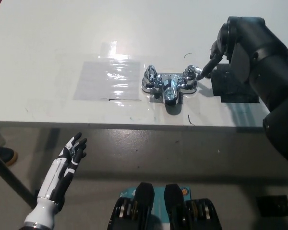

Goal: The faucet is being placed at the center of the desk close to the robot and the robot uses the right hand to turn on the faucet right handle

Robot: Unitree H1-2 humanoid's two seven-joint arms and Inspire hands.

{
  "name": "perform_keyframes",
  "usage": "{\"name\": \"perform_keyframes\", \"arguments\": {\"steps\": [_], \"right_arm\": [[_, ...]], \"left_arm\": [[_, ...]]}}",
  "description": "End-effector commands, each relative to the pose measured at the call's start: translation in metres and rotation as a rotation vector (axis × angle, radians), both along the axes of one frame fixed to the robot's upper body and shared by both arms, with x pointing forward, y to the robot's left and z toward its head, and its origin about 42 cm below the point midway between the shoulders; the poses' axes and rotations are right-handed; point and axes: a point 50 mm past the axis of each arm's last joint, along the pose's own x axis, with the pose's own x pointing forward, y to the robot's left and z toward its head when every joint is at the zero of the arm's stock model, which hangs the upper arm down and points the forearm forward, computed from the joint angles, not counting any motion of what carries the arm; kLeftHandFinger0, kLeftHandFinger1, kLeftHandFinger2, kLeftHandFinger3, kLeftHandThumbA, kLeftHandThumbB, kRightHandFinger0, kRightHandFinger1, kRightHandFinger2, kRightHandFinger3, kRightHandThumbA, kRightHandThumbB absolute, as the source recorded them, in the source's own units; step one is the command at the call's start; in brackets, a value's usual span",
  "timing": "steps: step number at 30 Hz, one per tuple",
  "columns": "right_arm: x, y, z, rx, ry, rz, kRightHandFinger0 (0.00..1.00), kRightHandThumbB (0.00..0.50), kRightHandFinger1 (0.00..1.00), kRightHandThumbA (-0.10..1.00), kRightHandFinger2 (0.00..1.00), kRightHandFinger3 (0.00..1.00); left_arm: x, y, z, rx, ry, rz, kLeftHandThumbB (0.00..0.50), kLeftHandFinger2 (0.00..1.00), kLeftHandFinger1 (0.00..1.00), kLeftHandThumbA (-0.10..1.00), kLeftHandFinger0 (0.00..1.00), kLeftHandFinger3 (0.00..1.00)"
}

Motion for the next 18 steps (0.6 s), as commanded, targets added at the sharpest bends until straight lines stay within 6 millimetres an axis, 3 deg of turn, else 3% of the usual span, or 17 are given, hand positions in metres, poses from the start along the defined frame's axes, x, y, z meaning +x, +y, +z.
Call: {"name": "perform_keyframes", "arguments": {"steps": [1,6,8,10,18], "right_arm": [[0.007,-0.021,0.051,-0.046,-0.064,-0.025,1.0,0.332,1.0,0.69,1.0,1.0],[0.009,-0.026,0.05,-0.066,-0.105,0.001,1.0,0.318,1.0,0.72,1.0,1.0],[0.011,-0.025,0.047,-0.043,-0.242,-0.016,1.0,0.411,1.0,0.59,1.0,1.0],[0.012,-0.026,0.044,0.043,-0.353,-0.089,1.0,0.454,1.0,0.49,1.0,1.0],[0.012,-0.02,0.032,0.015,-0.496,-0.102,1.0,0.45,1.0,0.63,1.0,1.0]], "left_arm": [[0.002,0.002,0.013,0.013,-0.047,-0.019,0.162,1.0,1.0,0.88,1.0,1.0],[0.004,0.001,0.014,0.009,-0.05,-0.016,0.163,1.0,1.0,0.87,1.0,1.0],[0.004,0.001,0.015,0.006,-0.047,-0.018,0.166,1.0,1.0,0.87,1.0,1.0],[0.004,0.001,0.015,0.01,-0.049,-0.019,0.166,1.0,1.0,0.88,1.0,1.0],[0.005,0.001,0.016,0.008,-0.054,-0.022,0.152,1.0,1.0,0.87,1.0,1.0]]}}
